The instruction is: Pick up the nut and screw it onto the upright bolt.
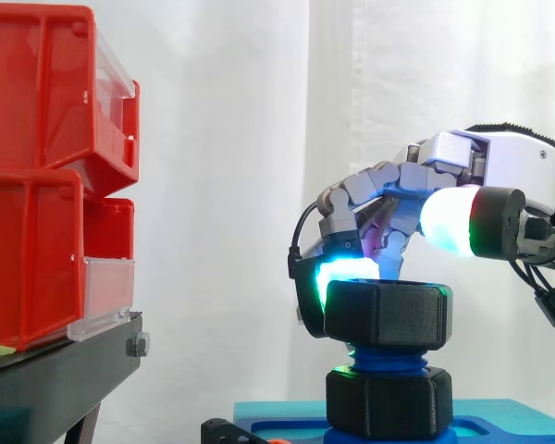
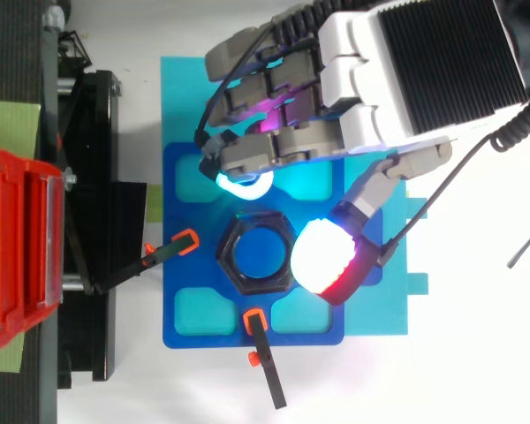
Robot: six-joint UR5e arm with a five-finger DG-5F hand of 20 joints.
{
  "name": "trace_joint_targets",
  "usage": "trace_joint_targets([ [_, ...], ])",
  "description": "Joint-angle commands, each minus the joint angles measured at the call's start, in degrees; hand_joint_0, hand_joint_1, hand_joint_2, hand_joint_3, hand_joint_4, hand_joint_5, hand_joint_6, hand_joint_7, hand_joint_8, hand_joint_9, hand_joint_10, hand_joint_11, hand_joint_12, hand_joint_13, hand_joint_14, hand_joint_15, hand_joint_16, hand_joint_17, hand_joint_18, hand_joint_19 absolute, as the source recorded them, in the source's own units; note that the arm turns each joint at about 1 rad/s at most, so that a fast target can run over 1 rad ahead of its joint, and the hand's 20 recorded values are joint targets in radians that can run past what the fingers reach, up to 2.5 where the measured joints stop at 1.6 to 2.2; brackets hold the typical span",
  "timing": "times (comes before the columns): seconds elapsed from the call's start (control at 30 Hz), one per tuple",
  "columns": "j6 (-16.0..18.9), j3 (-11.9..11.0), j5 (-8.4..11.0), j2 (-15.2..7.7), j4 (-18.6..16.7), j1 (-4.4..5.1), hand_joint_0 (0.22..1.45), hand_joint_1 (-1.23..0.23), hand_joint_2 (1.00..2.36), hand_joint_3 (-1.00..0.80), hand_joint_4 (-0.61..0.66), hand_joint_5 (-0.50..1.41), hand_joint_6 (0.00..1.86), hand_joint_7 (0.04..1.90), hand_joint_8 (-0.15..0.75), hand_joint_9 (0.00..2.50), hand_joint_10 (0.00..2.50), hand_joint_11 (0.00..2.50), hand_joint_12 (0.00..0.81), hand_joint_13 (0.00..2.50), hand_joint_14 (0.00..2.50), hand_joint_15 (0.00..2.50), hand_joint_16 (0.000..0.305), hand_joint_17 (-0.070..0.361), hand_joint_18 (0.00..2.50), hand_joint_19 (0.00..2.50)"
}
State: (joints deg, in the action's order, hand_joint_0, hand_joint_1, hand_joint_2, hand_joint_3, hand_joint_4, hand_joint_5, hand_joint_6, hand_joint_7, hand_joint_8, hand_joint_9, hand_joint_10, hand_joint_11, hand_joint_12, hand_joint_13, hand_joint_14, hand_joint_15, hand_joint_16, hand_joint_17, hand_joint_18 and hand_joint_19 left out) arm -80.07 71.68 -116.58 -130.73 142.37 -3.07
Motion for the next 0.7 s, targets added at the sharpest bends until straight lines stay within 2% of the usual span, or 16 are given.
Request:
trace_joint_targets([
  [0.0,0.0,0.0,-0.84,0.0,-0.2,-0.53,0.54,-0.22,1.00,-0.50,0.05,0.05,0.66,1.10,0.219,1.41,0.00,0.02,0.124,1.05,0.00,0.00,0.014,0.032,0.84,0.28],
  [0.03,0.0,0.0,-1.10,0.0,-0.2,-0.71,0.53,-0.21,1.00,-0.50,0.06,0.05,0.66,1.10,0.220,1.41,0.00,0.02,0.124,1.05,0.00,0.00,0.015,0.033,0.84,0.28],
  [0.07,0.0,-0.1,-1.37,0.0,-0.2,-0.97,0.53,-0.21,1.00,-0.50,0.07,0.06,0.53,1.36,0.224,1.35,0.00,0.02,0.138,1.02,0.00,0.00,0.016,0.036,0.82,0.27],
  [0.1,0.0,-0.1,-1.54,0.0,-0.2,-1.06,0.52,-0.20,1.00,-0.50,0.08,0.05,0.50,1.38,0.234,1.33,0.00,0.02,0.145,0.99,0.00,0.00,0.017,0.039,0.80,0.27],
  [0.2,0.0,-0.7,-2.16,0.0,0.0,-1.58,0.52,-0.18,1.00,-0.50,0.18,0.00,0.51,1.21,0.219,1.20,0.00,0.00,0.167,0.90,0.00,0.00,0.020,0.045,0.70,0.24],
  [0.23,0.1,-3.5,-3.92,0.0,0.5,-2.20,0.52,-0.18,1.00,-0.50,0.20,-0.01,0.51,1.16,0.219,1.18,0.00,0.00,0.169,0.89,0.00,0.00,0.020,0.046,0.69,0.25],
  [0.27,0.1,-4.7,-4.88,0.0,1.1,-2.38,0.51,-0.18,1.00,-0.50,0.22,-0.02,0.51,1.09,0.217,1.15,0.00,0.00,0.171,0.87,0.00,0.00,0.021,0.047,0.68,0.25],
  [0.4,0.1,-5.8,-6.11,0.0,1.5,-2.11,0.51,-0.18,1.00,-0.50,0.23,-0.04,0.50,0.97,0.223,1.13,0.00,0.00,0.176,0.86,0.00,0.00,0.022,0.049,0.67,0.26],
  [0.6,-0.3,-5.7,-5.76,-0.1,1.3,-1.23,0.51,-0.18,1.00,-0.50,0.20,-0.07,0.50,0.80,0.216,1.09,0.00,0.00,0.177,0.84,0.00,0.00,0.025,0.056,0.69,0.26],
  [0.67,-0.4,-5.2,-4.79,-0.1,1.3,-0.71,0.51,-0.18,1.00,-0.50,0.19,-0.07,0.50,0.77,0.211,1.05,0.00,0.00,0.178,0.82,0.00,0.00,0.025,0.057,0.68,0.26],
])
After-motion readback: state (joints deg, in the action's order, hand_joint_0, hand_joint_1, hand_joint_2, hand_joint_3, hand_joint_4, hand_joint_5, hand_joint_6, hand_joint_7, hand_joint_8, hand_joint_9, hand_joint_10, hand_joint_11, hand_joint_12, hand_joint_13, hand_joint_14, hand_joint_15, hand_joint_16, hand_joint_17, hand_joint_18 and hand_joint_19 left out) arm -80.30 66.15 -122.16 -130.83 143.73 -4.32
